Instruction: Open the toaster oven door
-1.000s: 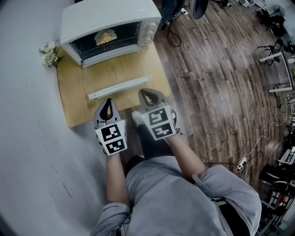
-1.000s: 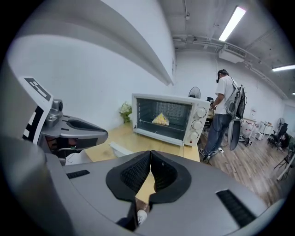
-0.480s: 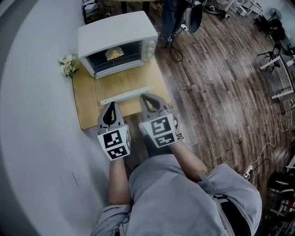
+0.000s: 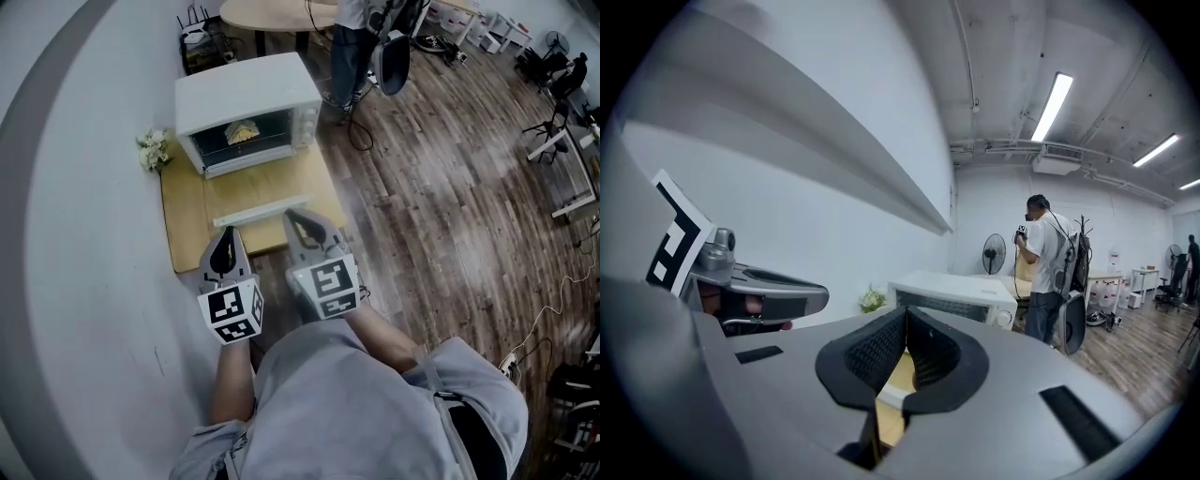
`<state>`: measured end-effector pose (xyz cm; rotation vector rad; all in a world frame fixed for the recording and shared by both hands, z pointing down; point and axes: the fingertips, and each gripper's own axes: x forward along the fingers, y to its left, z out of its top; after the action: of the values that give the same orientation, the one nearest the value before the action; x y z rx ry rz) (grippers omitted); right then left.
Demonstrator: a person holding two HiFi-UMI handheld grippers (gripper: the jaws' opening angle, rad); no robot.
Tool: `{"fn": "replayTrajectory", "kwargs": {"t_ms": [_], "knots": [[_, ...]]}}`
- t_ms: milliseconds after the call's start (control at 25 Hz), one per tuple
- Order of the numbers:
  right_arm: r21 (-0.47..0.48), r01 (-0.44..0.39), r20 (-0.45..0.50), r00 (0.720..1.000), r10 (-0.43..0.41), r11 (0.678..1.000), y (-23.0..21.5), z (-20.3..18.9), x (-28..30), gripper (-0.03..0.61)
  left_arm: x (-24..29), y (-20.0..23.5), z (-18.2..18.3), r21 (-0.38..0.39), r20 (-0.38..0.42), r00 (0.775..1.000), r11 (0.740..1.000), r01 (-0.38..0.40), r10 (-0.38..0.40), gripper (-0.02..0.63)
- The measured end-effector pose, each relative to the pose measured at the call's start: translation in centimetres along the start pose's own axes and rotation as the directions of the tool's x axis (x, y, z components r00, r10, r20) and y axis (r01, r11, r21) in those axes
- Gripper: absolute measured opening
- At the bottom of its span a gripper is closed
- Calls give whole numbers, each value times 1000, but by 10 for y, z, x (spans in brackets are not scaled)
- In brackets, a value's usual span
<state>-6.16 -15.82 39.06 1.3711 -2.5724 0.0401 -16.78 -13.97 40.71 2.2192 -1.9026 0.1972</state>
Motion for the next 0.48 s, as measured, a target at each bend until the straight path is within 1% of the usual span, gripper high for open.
{"fn": "replayTrajectory", "kwargs": {"t_ms": [280,480], "knots": [[38,-4,21,1000,4,999,-6,7,8,-2,2,6,20,-1,38,999,1000,-8,8,6],[42,2,27,1000,-3,999,-9,10,14,-2,4,13,23,-7,50,998,1000,-25,26,6]]}}
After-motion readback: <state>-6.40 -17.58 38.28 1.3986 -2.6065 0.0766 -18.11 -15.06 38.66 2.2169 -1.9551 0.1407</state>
